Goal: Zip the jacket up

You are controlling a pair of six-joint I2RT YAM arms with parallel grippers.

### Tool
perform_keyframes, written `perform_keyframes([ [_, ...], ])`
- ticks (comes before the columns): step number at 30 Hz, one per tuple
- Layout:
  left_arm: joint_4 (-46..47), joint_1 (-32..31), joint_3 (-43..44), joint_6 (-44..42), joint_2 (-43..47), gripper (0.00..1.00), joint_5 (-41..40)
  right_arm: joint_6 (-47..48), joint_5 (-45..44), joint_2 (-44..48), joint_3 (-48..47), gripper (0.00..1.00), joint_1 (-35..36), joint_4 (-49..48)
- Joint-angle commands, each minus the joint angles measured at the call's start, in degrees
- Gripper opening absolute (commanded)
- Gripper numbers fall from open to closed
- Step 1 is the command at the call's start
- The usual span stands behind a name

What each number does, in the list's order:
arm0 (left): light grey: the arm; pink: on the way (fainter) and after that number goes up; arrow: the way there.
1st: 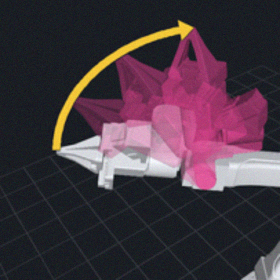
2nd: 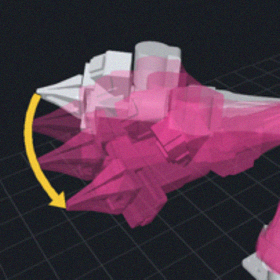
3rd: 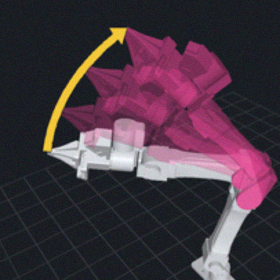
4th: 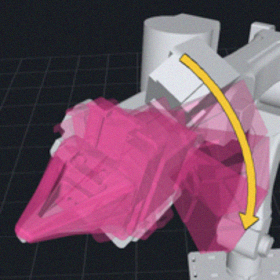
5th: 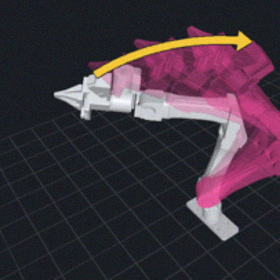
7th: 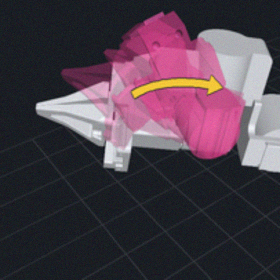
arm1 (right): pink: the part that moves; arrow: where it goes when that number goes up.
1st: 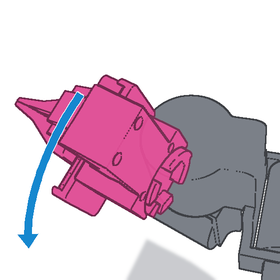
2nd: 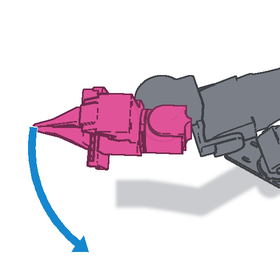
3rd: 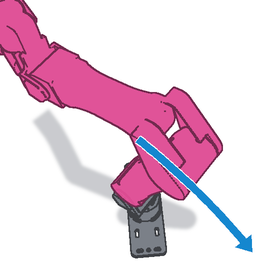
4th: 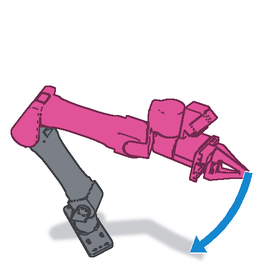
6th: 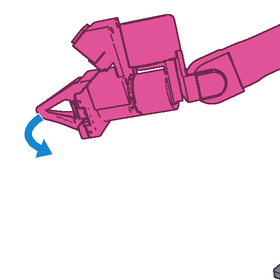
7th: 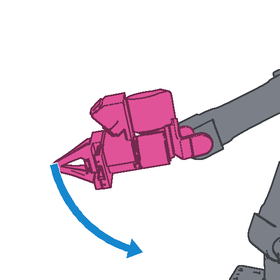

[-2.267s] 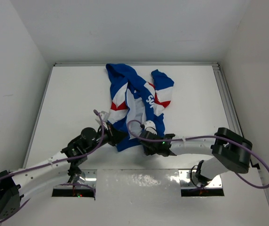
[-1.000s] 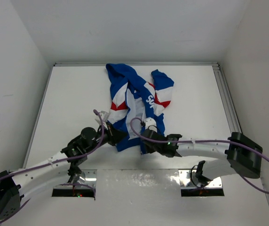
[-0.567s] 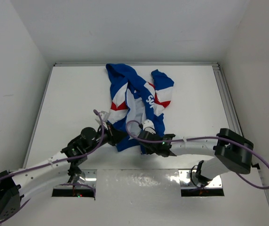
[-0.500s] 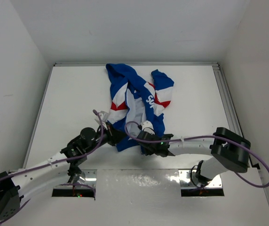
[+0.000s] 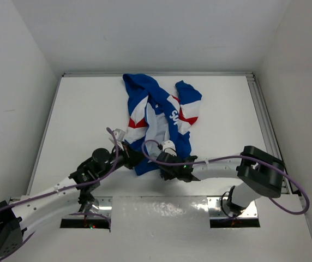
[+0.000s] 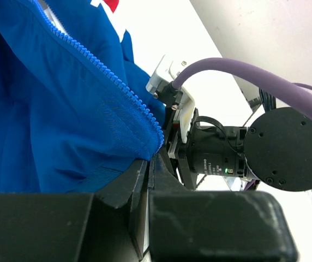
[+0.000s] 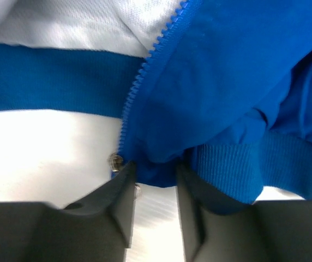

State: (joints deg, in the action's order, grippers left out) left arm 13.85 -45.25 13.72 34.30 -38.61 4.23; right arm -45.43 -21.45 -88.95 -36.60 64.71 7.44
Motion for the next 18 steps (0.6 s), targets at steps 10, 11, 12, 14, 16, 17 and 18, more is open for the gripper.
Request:
perform_keyframes([
  [10,-0.05,0.78,0.88,-1.08,1.87,0.00,-1.59,-1.50,-2.37,-0.44,3.46,0.07,0.42,2.14],
  [11,0.13,0.78,0.87,-1.08,1.61,0.00,-1.42,-1.68,-2.10,-0.09,3.46,0.04,0.42,2.14],
  [12,0.30,0.78,1.14,-1.08,0.91,0.00,-1.24,-1.51,-1.58,0.26,3.46,0.03,0.33,1.79],
  [14,1.61,0.78,0.79,-0.73,0.03,0.00,-0.28,-1.07,0.44,1.75,3.90,0.00,0.42,-0.57],
  [16,2.06,0.78,0.70,-0.12,-0.41,0.00,-0.36,-0.71,1.15,4.56,5.48,0.00,0.42,-5.13],
  [17,1.45,0.78,1.13,-0.12,-1.02,0.00,-0.36,-0.71,1.50,5.70,6.88,0.00,0.42,-6.81],
  [18,0.84,0.78,1.75,-0.20,-1.20,0.00,-0.19,-0.45,1.50,6.85,7.76,0.00,0.33,-9.44],
])
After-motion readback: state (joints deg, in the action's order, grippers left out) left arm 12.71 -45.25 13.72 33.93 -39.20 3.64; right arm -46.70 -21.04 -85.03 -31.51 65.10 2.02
